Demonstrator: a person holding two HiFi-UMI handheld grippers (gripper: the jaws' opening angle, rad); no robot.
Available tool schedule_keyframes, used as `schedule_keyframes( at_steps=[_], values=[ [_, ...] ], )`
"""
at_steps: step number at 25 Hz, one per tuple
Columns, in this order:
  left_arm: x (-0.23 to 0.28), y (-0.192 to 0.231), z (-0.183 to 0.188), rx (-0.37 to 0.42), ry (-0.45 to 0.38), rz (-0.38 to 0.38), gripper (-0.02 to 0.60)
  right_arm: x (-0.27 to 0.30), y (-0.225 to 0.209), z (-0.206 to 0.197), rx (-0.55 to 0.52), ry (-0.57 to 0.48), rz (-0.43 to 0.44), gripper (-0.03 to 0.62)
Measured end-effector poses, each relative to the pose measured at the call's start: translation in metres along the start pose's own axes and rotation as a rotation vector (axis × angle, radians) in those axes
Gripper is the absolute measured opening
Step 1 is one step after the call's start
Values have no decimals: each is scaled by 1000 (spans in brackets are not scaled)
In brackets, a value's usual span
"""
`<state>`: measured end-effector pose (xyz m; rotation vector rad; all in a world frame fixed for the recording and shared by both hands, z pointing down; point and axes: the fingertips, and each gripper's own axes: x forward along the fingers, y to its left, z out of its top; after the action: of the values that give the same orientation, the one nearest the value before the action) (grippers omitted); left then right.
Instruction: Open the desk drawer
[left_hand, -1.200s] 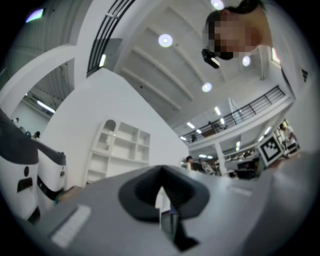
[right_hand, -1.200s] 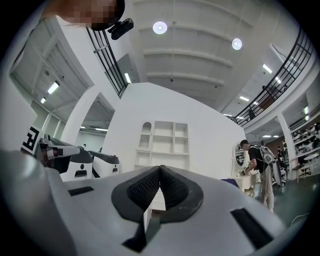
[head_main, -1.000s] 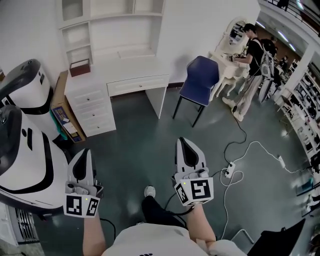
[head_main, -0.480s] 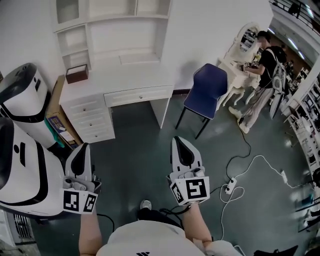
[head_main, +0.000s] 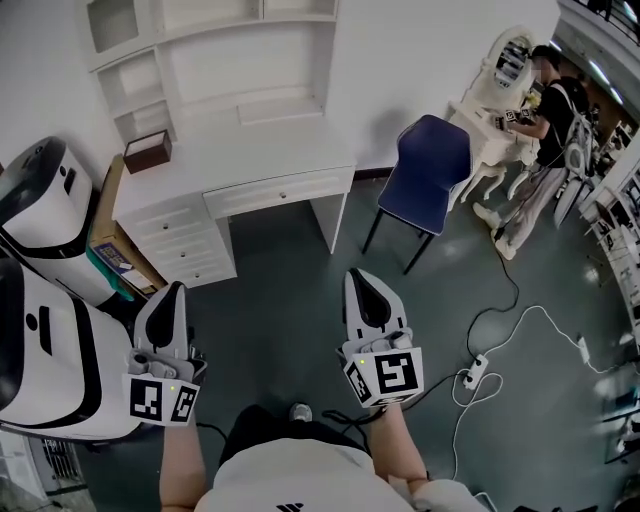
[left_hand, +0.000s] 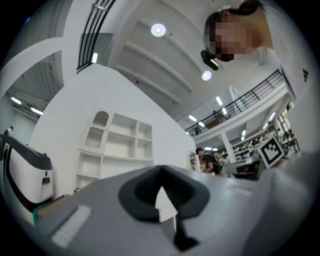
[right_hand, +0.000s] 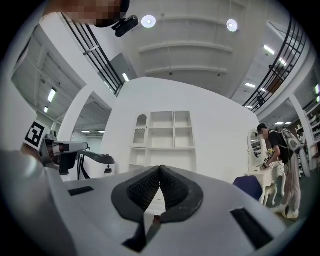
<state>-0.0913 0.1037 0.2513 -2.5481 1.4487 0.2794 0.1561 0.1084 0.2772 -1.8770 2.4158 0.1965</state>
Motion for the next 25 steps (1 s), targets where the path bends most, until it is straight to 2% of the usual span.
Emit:
schedule_keyframes(
  at_steps=[5,9,25],
  values=[
    [19,10,-17,7,19,3,6,29,-1,-12,-4,16,28,2],
    [41,34,-31,-1,25,-1,6,62,-2,-18,-8,20,22,2],
    [168,150,-72,4,1,-90,6,218,-4,-37,-35,37,-85,2]
  ],
)
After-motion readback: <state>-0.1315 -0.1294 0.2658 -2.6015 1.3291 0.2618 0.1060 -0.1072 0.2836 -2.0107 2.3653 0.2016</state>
